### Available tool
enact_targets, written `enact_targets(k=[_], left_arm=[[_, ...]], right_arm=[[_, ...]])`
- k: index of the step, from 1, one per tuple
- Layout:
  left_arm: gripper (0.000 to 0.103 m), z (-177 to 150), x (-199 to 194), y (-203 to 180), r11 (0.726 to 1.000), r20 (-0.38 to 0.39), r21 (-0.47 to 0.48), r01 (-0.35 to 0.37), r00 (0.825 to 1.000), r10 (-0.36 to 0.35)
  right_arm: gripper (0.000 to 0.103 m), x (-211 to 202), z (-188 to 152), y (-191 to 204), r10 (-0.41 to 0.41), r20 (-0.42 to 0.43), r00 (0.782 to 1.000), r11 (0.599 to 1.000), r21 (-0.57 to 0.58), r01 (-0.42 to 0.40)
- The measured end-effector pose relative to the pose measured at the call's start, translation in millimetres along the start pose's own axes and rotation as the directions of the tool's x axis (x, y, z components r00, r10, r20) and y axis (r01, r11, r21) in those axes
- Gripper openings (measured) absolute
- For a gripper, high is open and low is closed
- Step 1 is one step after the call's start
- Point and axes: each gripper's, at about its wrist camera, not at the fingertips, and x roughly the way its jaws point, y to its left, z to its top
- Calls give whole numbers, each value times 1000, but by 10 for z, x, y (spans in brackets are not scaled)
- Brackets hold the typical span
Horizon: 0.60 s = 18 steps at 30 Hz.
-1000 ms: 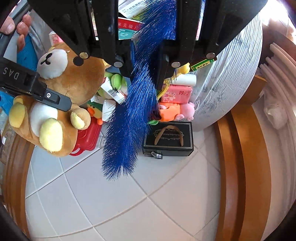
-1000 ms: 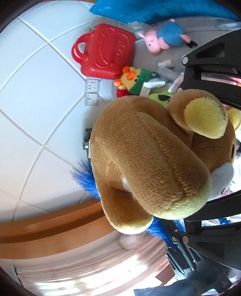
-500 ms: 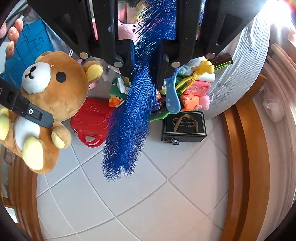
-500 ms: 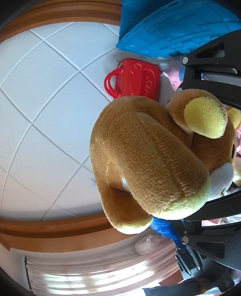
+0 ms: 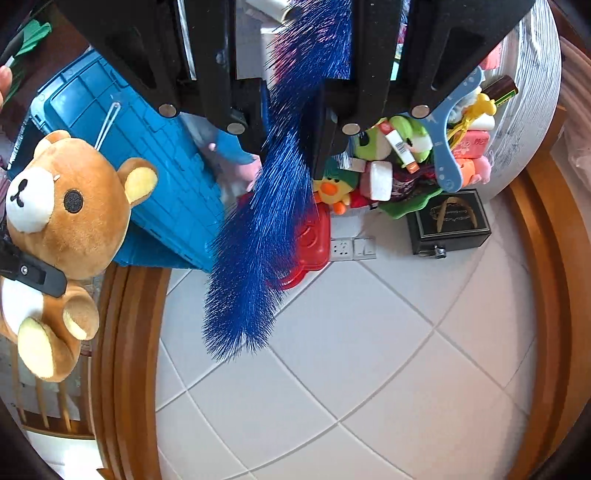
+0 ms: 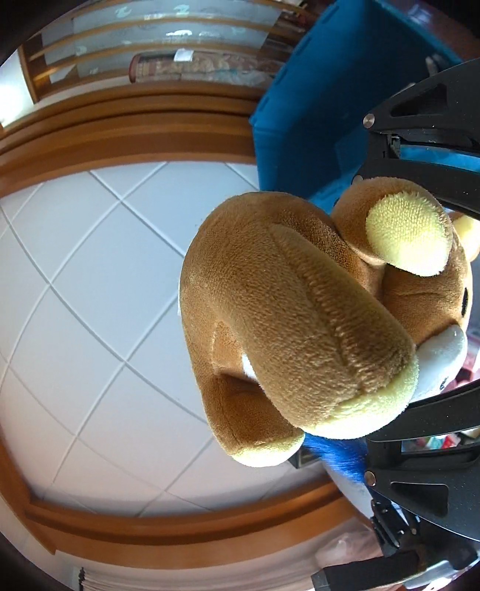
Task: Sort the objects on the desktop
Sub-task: 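Carry the feather duster and brown bear with both tools over the crate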
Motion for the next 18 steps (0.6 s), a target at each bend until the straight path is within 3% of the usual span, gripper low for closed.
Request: enact_targets(k=[4,11,18], left_arm=[[18,151,55,-526,998,5,22,57,998,-58],[18,396,200,-1812,994,38,34,105,994,-107],[18,652,496,-3256,994,50,-48,98,994,-96]], right_arm=[[65,-313,204,-492,-60,41,997,998,11,60],[66,-628,504,-1590,-157,101,982,988,7,157],[66,-440,729,-2777,-129,119,985,987,-78,138]])
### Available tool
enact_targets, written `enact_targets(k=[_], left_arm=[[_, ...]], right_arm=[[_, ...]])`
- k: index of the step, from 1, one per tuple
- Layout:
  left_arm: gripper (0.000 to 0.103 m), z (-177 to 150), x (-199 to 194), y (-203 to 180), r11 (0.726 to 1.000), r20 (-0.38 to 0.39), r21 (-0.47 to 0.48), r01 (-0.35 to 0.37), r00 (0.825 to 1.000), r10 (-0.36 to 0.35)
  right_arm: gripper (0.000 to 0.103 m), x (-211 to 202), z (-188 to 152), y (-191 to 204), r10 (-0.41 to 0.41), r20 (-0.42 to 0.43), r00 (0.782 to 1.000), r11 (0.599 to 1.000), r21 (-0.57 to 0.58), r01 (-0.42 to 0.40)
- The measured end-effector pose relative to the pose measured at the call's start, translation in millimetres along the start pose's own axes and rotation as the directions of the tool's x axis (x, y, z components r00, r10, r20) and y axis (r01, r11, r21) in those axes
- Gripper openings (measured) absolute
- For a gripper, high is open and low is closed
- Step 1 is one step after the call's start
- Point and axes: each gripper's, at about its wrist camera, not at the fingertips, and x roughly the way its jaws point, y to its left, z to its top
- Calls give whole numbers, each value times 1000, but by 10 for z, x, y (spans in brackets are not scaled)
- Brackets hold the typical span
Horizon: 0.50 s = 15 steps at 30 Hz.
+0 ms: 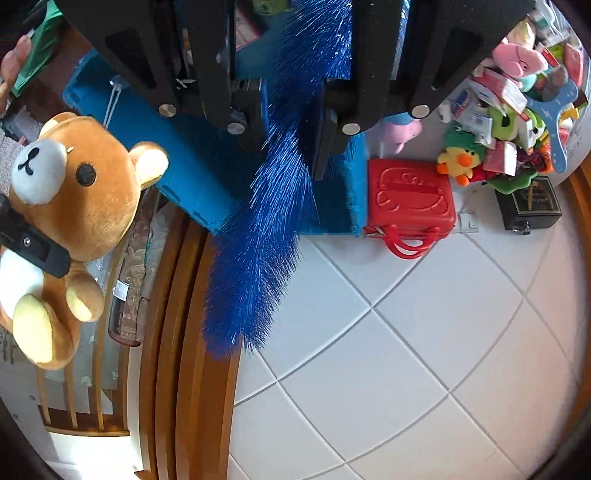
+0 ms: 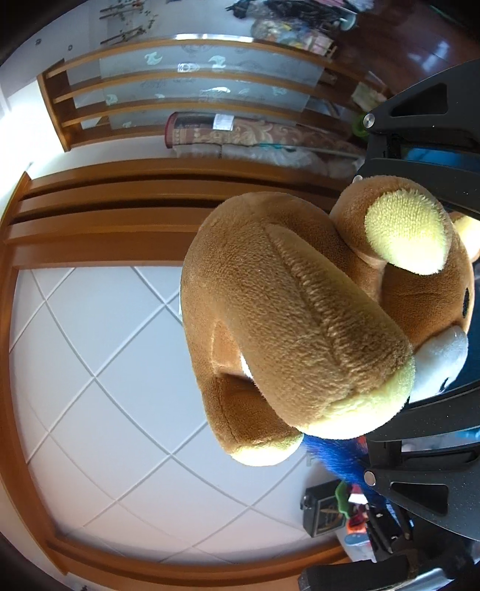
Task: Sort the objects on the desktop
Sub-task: 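Carry the feather duster and brown bear with both tools over the crate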
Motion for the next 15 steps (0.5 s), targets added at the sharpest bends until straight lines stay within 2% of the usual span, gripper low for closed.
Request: enact_targets(k=[3,6,11,15], left_arm=[[18,58,193,-552,999,-27,-12,-33,999,32],[18,40,430,-910,997,-70,-7,-74,995,73],[18,-122,807,-1138,984,-133,4,-180,975,178],[20,-229,1104,-1128,972,-185,-15,-236,956,229]], right_arm=[[66,273,2,-471,30,-37,999,999,-21,-31],[66,468,-68,-812,66,-79,995,998,-15,-68],[66,937,-259,-1138,122,-133,984,993,8,-122],[66,1233,-400,-1156,152,-172,973,988,10,-152]])
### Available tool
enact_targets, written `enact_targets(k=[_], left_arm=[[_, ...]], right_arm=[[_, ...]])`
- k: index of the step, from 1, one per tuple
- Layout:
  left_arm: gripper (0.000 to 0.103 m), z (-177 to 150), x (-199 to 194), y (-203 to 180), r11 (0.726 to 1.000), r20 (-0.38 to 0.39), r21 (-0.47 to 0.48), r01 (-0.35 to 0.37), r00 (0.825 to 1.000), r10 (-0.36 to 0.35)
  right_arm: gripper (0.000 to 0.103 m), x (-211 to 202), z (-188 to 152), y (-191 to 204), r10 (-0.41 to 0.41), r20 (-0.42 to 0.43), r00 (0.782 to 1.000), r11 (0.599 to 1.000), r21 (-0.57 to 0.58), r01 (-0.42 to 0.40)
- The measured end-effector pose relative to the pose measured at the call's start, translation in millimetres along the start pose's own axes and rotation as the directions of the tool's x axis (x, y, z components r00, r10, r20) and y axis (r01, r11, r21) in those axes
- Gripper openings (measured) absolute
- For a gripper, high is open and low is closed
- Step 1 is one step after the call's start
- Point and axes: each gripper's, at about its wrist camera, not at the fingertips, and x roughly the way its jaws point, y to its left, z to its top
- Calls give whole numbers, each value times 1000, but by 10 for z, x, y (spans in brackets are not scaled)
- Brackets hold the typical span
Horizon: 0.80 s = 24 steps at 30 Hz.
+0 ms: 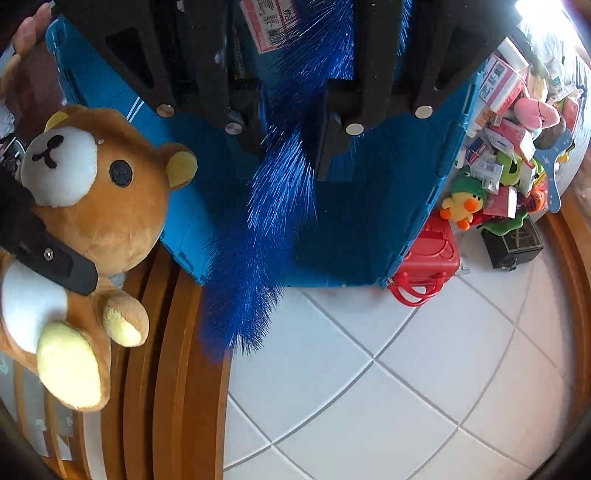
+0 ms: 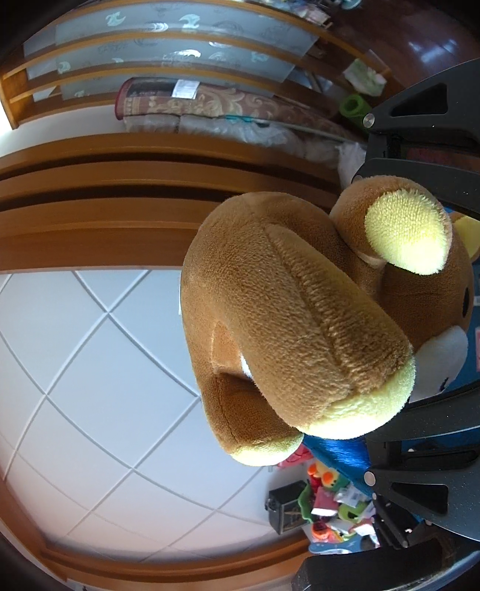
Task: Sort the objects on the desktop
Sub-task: 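Carry the feather duster and brown bear with both tools over the crate, then open both tools to drop the duster and bear into the crate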
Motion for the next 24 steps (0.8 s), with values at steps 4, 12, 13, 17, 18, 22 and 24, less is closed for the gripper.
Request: enact_targets(k=[4,12,13,17,18,22,24], left_arm=[[24,-42,244,-28,1000,-53,-1,-27,998,27],[29,33,450,15,997,-84,4,-82,993,82],[29,34,481,40,997,-88,0,-79,993,79],[30,-15,621,127,997,-126,-9,-77,989,75],[30,-25,661,155,997,-147,-16,-80,986,76],[30,-47,725,228,996,-184,-47,-72,981,62],[30,-57,708,216,997,-173,-40,-66,983,58]], right_arm=[[66,267,-69,-55,5,-27,1000,1000,-8,-6],[66,764,-167,-88,2,-118,993,1000,-28,-5],[66,830,-190,-85,1,-130,992,1000,-28,-5],[66,1061,-339,-33,16,-171,985,999,-26,-21],[66,1123,-376,-26,16,-179,984,999,-31,-22],[67,1377,-546,8,-29,-268,963,998,-66,11],[68,1395,-579,-27,-25,-284,958,998,-62,8]])
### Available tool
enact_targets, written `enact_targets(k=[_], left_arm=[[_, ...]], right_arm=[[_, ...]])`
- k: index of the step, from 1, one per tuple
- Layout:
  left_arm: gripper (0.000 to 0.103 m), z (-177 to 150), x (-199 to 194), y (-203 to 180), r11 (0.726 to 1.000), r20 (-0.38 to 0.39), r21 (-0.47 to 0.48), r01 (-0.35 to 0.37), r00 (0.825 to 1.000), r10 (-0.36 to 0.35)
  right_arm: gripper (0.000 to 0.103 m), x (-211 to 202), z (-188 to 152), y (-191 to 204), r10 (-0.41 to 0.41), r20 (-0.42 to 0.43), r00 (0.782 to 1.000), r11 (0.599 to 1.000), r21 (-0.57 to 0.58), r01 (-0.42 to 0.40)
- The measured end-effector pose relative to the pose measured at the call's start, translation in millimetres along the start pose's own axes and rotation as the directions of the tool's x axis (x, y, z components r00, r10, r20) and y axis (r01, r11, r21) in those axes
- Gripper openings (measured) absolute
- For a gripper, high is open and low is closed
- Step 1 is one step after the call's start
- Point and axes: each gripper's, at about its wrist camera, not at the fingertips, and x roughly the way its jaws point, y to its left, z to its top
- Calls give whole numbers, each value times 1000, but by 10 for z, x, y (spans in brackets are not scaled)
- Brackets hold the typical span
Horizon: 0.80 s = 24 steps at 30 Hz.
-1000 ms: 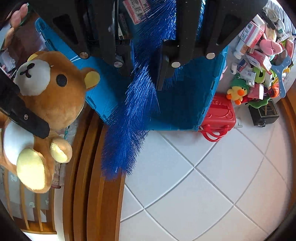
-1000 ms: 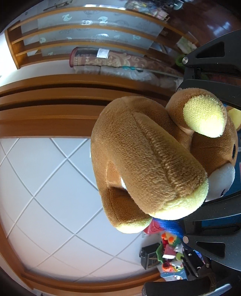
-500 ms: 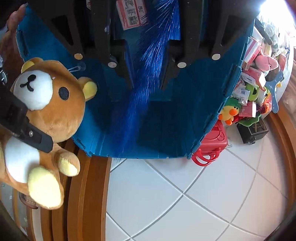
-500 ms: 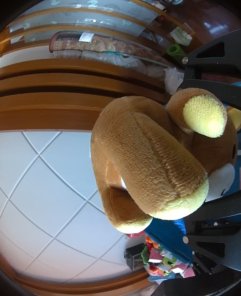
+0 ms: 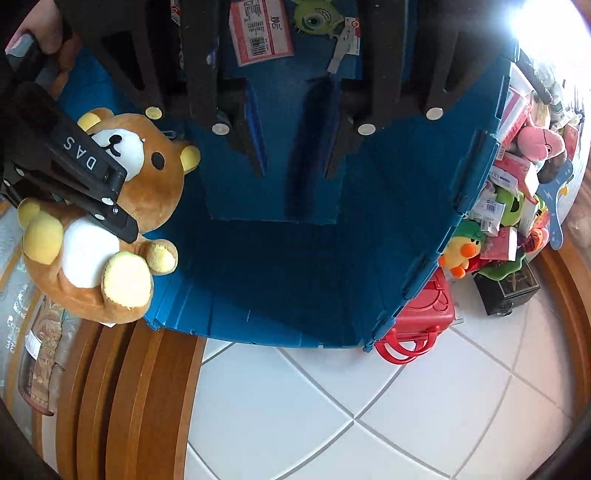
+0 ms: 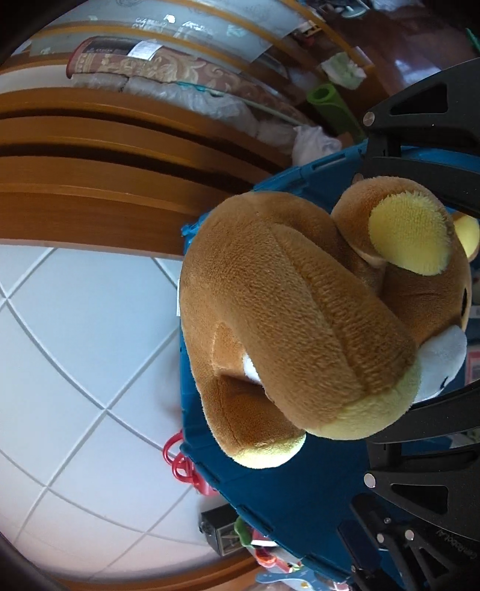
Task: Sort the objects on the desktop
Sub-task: 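Open both tools to drop the duster and bear into the crate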
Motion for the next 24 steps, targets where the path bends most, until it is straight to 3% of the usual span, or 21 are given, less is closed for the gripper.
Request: enact_targets(k=[6,7,9,11,13,17,24], left_arm=[[30,-28,-6,-28,1000,5,17,-5,1000,4],[30,-27,-2,-34,1000,5,20,-8,1000,8],[30,-35,-21,-40,1000,10,23,-17,1000,17],[30,-33,-23,-28,999,14,19,-26,1000,26],[30,-30,-6,-11,999,6,12,-32,999,32],[30,-30,-3,-1,999,3,9,-35,999,35],[30,-36,-14,-1,999,4,12,-41,999,41]], right_arm=[[72,20,-45,32,-47,-9,999,998,-43,46],[75,39,-47,55,-53,-16,998,997,-58,52],[96,30,-42,112,-69,-3,998,994,-88,69],[103,-41,-40,190,-107,41,993,986,-123,112],[103,-71,-33,221,-116,62,991,983,-136,124],[103,-12,-22,217,-86,12,996,987,-132,87],[103,-30,-20,230,-70,5,998,988,-138,70]])
